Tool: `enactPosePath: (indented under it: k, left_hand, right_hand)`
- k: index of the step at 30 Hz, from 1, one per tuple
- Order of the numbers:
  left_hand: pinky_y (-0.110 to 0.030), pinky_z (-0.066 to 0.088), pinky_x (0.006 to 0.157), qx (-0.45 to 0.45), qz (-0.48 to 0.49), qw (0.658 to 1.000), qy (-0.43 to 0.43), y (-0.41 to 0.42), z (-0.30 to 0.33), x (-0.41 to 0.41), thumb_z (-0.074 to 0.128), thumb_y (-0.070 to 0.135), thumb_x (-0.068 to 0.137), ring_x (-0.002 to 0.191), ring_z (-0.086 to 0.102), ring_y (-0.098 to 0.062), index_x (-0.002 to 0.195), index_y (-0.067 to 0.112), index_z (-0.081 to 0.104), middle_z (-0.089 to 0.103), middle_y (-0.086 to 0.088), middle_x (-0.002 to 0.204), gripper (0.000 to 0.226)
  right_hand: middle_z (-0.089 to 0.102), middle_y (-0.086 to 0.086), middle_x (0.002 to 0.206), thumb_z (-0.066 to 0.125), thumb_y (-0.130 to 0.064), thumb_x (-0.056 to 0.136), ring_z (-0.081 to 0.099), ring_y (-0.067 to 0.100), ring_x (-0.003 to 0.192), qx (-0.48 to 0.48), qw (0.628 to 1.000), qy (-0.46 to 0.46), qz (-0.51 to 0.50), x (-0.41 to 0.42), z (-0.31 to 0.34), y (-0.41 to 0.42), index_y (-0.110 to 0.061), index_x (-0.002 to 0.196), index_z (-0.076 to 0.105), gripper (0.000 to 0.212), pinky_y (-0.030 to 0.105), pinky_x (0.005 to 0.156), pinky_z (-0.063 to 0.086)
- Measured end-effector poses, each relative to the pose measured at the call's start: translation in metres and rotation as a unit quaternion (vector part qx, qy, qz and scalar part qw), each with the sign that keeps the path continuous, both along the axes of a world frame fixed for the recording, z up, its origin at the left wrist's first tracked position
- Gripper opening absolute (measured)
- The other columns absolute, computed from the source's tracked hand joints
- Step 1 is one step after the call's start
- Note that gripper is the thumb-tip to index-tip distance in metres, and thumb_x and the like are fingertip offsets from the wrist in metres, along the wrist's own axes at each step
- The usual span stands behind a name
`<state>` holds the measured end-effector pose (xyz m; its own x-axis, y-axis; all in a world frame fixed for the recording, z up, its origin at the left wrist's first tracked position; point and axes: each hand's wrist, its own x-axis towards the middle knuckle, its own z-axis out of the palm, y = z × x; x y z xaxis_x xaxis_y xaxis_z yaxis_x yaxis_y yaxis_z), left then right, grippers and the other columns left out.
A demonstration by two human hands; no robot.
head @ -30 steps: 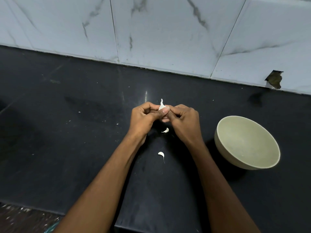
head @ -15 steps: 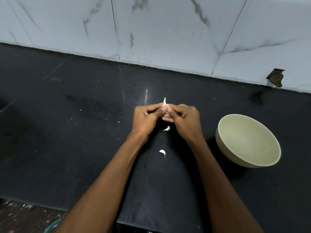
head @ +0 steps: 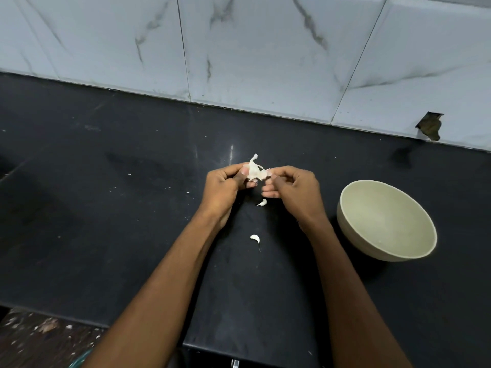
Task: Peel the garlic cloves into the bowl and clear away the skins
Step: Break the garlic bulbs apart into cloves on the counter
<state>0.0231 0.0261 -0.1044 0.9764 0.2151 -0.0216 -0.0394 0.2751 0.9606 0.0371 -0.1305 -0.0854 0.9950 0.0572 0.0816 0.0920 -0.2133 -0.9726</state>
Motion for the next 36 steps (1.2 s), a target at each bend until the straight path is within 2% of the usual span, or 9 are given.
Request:
enactPosePath:
  k: [3,6,10,14,18,22,26,33,36]
  left_hand:
    - [-0.032,0.058,0.085,0.021,-0.003,1.000,-0.003,0.000,-0.001,-0.001,0.059,0.005,0.103,0.083,0.068,-0.020,0.109,0.006,0.077,0.078,-0.011,0.094,0.019]
    - [-0.041,0.057,0.097,0.057,-0.013,0.998,-0.017,-0.001,-0.001,-0.002,0.061,0.006,0.102,0.098,0.073,-0.027,0.115,0.005,0.077,0.079,-0.013,0.105,0.020]
    - [-0.043,0.056,0.103,0.088,0.006,0.996,-0.013,-0.004,0.000,-0.002,0.064,0.010,0.102,0.108,0.074,-0.024,0.122,0.006,0.074,0.078,-0.010,0.109,0.023]
    - [-0.048,0.062,0.085,0.161,0.057,0.985,-0.032,-0.007,0.001,-0.004,0.066,0.005,0.098,0.089,0.075,-0.026,0.104,0.009,0.072,0.077,-0.009,0.093,0.010]
    - [-0.048,0.061,0.073,0.209,0.083,0.973,-0.053,-0.013,0.002,-0.006,0.058,0.002,0.085,0.078,0.073,-0.022,0.085,0.019,0.070,0.075,0.000,0.079,0.021]
    - [-0.044,0.060,0.071,0.206,0.113,0.971,-0.041,-0.018,0.000,-0.007,0.058,0.007,0.083,0.077,0.071,-0.019,0.080,0.022,0.068,0.074,0.004,0.077,0.018]
    - [-0.039,0.058,0.069,0.207,0.171,0.963,-0.032,-0.018,0.001,-0.008,0.063,0.001,0.094,0.075,0.070,-0.019,0.083,0.012,0.069,0.073,0.001,0.076,0.016]
    - [-0.034,0.062,0.070,0.107,0.087,0.990,0.003,-0.005,0.005,-0.002,0.061,-0.003,0.100,0.064,0.072,-0.017,0.097,0.004,0.071,0.076,-0.009,0.081,0.012]
    - [-0.040,0.064,0.077,0.147,0.081,0.986,-0.004,-0.001,0.007,-0.001,0.062,-0.007,0.096,0.073,0.076,-0.023,0.105,0.017,0.073,0.075,-0.009,0.091,0.028]
  right_hand:
    - [0.078,0.005,0.093,0.064,-0.003,0.090,0.079,0.019,0.084,-0.029,0.999,0.009,0.016,0.002,0.001,-0.002,-0.012,0.111,0.076,0.026,0.047,0.088,0.063]
    - [0.077,0.009,0.106,0.067,-0.006,0.096,0.078,0.022,0.094,0.038,0.996,0.040,0.067,0.000,0.005,0.001,-0.007,0.126,0.070,0.031,0.046,0.087,0.064]
    - [0.081,0.007,0.092,0.080,-0.024,0.092,0.079,0.024,0.088,0.017,0.998,-0.010,0.063,0.000,0.001,0.003,-0.011,0.114,0.079,0.025,0.051,0.088,0.063]
    - [0.081,0.010,0.094,0.080,-0.024,0.092,0.079,0.027,0.092,0.042,0.997,-0.001,0.068,0.003,-0.003,0.004,-0.010,0.113,0.080,0.025,0.051,0.094,0.061]
    - [0.078,0.021,0.092,0.086,-0.044,0.084,0.077,0.027,0.095,0.031,0.997,-0.015,0.071,0.002,-0.008,0.010,-0.014,0.098,0.084,0.033,0.062,0.091,0.058]
    - [0.081,0.010,0.092,0.085,-0.026,0.087,0.078,0.028,0.094,0.068,0.996,-0.009,0.062,0.003,-0.010,0.011,-0.015,0.097,0.085,0.016,0.058,0.094,0.059]
    - [0.080,0.011,0.097,0.076,-0.007,0.092,0.078,0.030,0.096,0.093,0.992,-0.012,0.081,-0.001,-0.008,0.013,-0.006,0.107,0.081,0.015,0.047,0.094,0.061]
    - [0.077,0.020,0.109,0.066,0.003,0.096,0.075,0.030,0.102,0.175,0.976,0.061,0.113,0.006,-0.007,-0.005,0.006,0.118,0.072,0.022,0.036,0.092,0.061]
    - [0.076,0.020,0.113,0.062,0.006,0.098,0.074,0.026,0.101,0.212,0.964,0.083,0.135,0.005,-0.003,-0.005,0.003,0.121,0.070,0.025,0.033,0.090,0.062]
